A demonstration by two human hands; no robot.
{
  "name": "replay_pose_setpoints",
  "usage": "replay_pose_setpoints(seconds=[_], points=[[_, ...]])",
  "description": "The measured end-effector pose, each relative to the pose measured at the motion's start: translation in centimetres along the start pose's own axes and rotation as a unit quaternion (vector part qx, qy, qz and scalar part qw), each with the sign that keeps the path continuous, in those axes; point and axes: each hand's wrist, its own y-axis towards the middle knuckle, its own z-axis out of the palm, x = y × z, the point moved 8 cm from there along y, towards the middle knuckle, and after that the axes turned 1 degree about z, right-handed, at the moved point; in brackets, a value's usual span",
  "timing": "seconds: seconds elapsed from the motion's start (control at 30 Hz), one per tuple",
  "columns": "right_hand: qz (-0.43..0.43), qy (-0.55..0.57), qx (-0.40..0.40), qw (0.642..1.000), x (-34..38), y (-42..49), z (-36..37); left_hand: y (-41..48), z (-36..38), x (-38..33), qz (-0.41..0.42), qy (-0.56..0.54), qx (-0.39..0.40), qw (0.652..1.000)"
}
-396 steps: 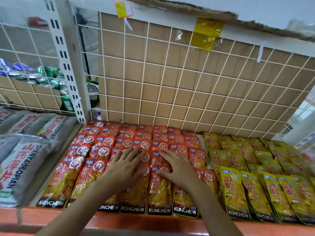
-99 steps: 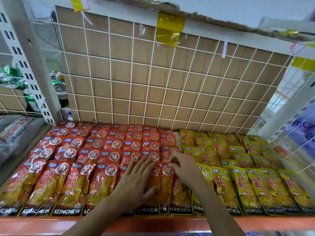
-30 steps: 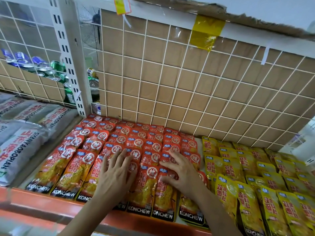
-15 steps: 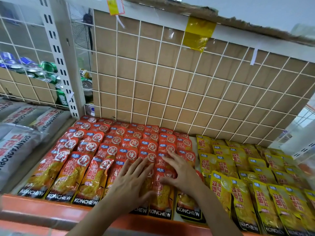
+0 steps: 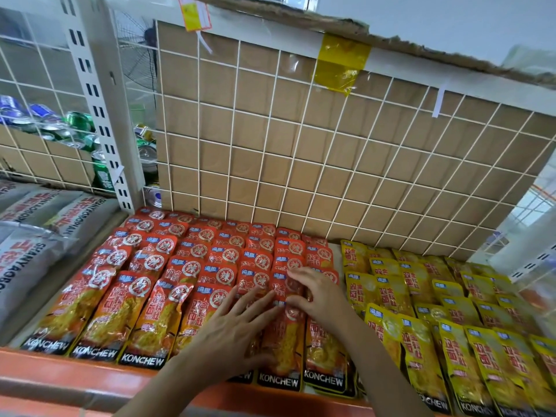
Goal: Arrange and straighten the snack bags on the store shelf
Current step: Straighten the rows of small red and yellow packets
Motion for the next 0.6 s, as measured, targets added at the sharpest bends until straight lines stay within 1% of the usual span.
replay_pose_setpoints(seconds=[0.2, 0.33, 0.4, 0.47, 0.53, 0.6], points=[[-0.008, -0.022, 0.008, 1.0, -0.2, 0.0, 0.0, -0.1, -0.2, -0.2, -0.003, -0.006, -0.001, 1.0], [-0.012, -0.015, 0.005, 1.0, -0.2, 0.0, -0.2, -0.1, -0.5, -0.8, 0.022, -0.003, -0.004, 1.0], [-0.004, 0.009, -0.015, 1.0, -0.4, 0.0, -0.6, 0.1, -0.6, -1.1, 0.037, -0.003, 0.002, 0.999], [0.002, 0.029, -0.055, 0.998, -0.6, 0.1, -1.2, 0.2, -0.6, -1.3, 0.049, -0.004, 0.01, 0.999], [0.008, 0.025, -0.078, 0.997, -0.8, 0.1, -1.5, 0.2, -0.4, -1.4, 0.052, -0.006, 0.017, 0.998], [0.006, 0.008, -0.08, 0.997, -0.9, 0.2, -1.5, 0.2, -0.4, -1.4, 0.051, -0.006, 0.021, 0.998]])
